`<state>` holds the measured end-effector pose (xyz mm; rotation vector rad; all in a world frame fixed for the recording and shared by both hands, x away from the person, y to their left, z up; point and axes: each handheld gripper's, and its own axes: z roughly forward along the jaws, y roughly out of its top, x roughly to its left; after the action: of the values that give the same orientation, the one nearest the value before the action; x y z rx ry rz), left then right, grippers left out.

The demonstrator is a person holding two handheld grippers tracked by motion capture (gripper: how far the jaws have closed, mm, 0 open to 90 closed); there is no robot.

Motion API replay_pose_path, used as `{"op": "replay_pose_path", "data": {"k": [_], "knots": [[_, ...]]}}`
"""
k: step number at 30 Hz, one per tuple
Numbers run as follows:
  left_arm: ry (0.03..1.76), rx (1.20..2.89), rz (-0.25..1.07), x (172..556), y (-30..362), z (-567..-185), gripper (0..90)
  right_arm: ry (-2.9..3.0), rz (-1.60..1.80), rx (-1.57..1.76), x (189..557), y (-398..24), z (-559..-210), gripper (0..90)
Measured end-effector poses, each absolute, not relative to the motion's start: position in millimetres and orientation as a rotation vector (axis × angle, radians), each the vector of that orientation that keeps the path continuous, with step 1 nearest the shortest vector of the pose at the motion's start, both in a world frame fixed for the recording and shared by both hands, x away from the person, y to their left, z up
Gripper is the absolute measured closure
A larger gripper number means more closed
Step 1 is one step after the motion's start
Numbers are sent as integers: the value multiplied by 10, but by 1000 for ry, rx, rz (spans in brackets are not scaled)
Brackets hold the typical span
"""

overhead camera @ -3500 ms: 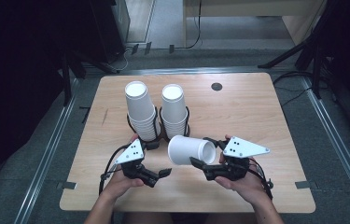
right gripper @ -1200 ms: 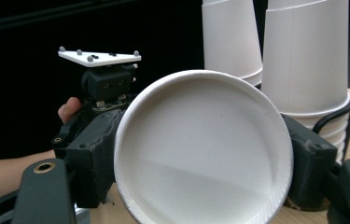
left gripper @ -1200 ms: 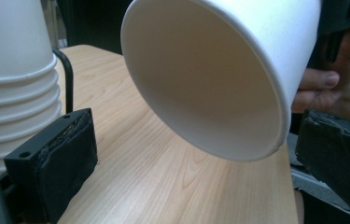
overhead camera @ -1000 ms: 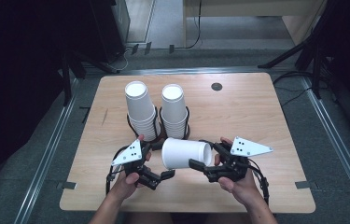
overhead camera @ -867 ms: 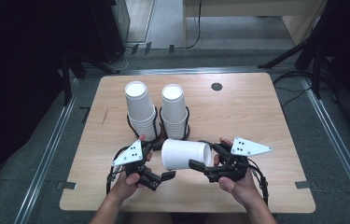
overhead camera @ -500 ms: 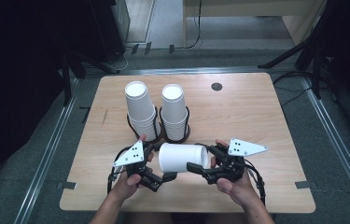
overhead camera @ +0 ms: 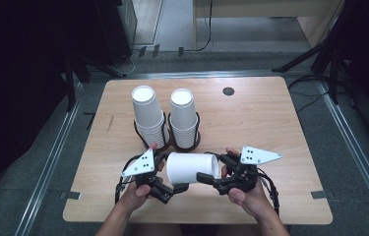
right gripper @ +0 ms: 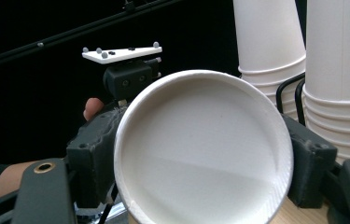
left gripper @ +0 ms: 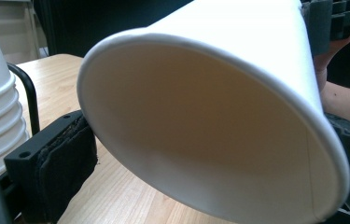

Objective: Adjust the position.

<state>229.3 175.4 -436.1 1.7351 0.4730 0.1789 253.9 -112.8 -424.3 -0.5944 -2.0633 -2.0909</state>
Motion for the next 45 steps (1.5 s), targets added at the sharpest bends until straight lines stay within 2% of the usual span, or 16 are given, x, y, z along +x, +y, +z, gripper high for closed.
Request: {"op": "replay_pose_path", "data": {"k": [45], "knots": [[486,1719,162,2275,1707,-4331,0,-2005,-2068,-589,2576,-1144,-4260,248]]}}
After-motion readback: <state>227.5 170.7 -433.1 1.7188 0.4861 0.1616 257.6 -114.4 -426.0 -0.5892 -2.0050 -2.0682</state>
